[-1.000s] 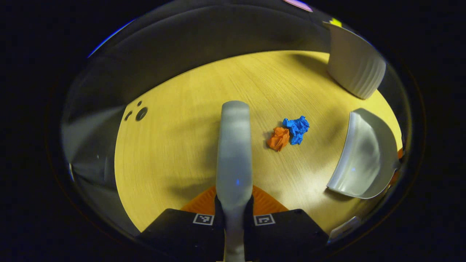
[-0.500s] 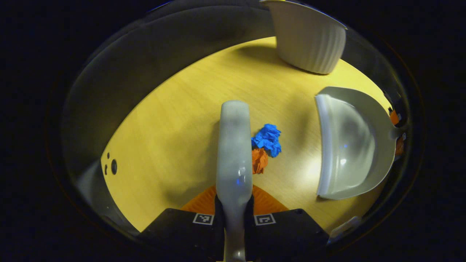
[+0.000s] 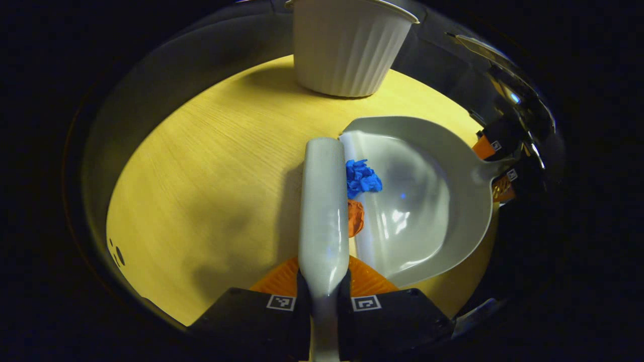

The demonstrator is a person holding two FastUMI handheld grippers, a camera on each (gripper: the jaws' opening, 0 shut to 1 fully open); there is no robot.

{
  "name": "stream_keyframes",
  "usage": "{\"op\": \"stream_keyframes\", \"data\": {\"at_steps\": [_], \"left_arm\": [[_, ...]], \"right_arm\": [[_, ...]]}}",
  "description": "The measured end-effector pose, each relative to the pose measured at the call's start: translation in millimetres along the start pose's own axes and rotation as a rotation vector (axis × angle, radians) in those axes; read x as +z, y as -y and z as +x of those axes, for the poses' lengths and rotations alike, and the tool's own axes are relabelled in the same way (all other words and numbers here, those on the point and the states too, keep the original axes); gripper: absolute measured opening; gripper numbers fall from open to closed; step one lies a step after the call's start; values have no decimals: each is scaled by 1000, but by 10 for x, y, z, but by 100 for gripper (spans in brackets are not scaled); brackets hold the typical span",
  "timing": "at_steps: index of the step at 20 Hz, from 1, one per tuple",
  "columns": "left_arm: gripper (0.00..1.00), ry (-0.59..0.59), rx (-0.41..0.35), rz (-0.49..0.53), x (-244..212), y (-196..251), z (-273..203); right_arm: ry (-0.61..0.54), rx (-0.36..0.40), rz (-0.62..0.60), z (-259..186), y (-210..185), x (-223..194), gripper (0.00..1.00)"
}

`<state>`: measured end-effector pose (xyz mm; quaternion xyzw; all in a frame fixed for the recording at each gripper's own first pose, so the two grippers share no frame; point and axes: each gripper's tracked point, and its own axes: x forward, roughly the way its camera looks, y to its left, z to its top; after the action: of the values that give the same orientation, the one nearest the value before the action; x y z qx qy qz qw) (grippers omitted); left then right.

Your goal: Pick up the small broom and dustpan from the desktop, sweep the trash into the dustpan with the broom, and then empty the trash into the garbage bin.

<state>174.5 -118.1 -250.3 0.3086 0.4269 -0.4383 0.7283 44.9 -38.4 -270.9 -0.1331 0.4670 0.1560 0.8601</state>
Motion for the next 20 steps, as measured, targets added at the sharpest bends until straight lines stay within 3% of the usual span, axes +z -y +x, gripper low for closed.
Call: {"op": "stream_keyframes", "data": {"at_steps": [2,4,9,10,13,15,16,20], "left_arm": [[26,-11,-63,-28,-13,222,-2],[24,-16,-60,-70,-44,267,-7],[26,67,28,-206,-67,257,-130],[26,82,52,-231,-88,236,-193],[26,119,151,-303,-229,131,-389],[26,161,197,-366,-397,82,-570],[26,175,207,-394,-481,51,-687],[26,192,285,-454,-1019,-111,-728]], "right_arm": [[5,-2,6,9,1,-1,29],[9,-4,10,20,-5,9,33],[19,-21,10,16,1,43,36],[21,-17,29,59,-9,17,33],[43,-33,33,-3,-8,51,33],[62,-52,24,13,-4,47,37],[68,-58,26,-6,0,44,33],[96,-92,51,-95,-55,66,33]]}}
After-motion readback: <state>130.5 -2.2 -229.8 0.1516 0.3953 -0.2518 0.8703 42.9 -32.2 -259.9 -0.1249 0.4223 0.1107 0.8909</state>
